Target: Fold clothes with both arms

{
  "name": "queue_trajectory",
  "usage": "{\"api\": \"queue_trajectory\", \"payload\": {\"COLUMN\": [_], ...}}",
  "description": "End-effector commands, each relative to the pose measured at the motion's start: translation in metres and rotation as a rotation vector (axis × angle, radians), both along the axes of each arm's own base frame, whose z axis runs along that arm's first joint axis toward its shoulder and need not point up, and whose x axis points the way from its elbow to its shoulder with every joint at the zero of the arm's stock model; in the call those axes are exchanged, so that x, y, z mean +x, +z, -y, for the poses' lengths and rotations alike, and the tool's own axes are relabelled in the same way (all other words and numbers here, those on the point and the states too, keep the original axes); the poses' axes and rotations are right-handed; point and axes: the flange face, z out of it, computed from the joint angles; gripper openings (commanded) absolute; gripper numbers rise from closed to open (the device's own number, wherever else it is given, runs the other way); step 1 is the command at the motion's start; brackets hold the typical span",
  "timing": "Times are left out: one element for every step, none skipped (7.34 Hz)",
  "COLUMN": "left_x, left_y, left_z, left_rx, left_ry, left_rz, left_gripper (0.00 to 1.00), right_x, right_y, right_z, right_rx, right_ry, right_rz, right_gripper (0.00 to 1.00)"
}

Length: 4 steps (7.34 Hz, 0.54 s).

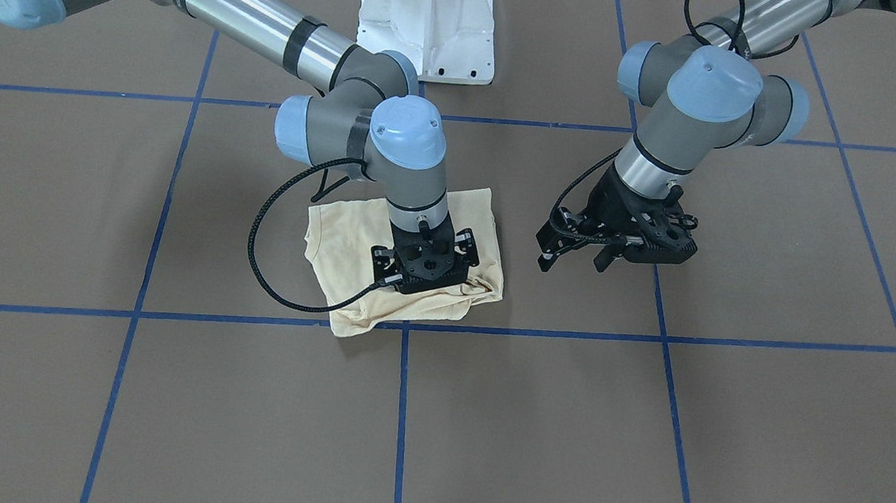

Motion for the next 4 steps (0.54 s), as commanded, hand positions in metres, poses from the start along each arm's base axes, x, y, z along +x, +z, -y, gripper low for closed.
{"api": "queue_trajectory", "payload": {"left_x": [0.001, 0.0, 0.0, -0.006], "left_y": [0.001, 0.0, 0.0, 0.0], "left_z": [-0.001, 0.0, 0.0, 0.004], "left_rx": [-0.006, -0.008, -0.006, -0.001], "left_ry": [-0.001, -0.004, -0.004, -0.009], "left_rz": [-0.001, -0.003, -0.002, -0.001], "left_gripper": [1.0, 1.0, 1.0, 1.0], "right_x": [0.008, 0.008, 0.012, 0.024], "right_y": [-0.004, -0.003, -0.006, -0.005], "right_z": [0.032, 0.036, 0.041, 0.052], "right_rx": [0.018, 0.026, 0.029, 0.043], "right_ry": [0.02, 0.035, 0.041, 0.043], "right_rz": [-0.028, -0.039, -0.037, -0.043], "right_gripper": [0.98, 0.98, 0.98, 0.99]}}
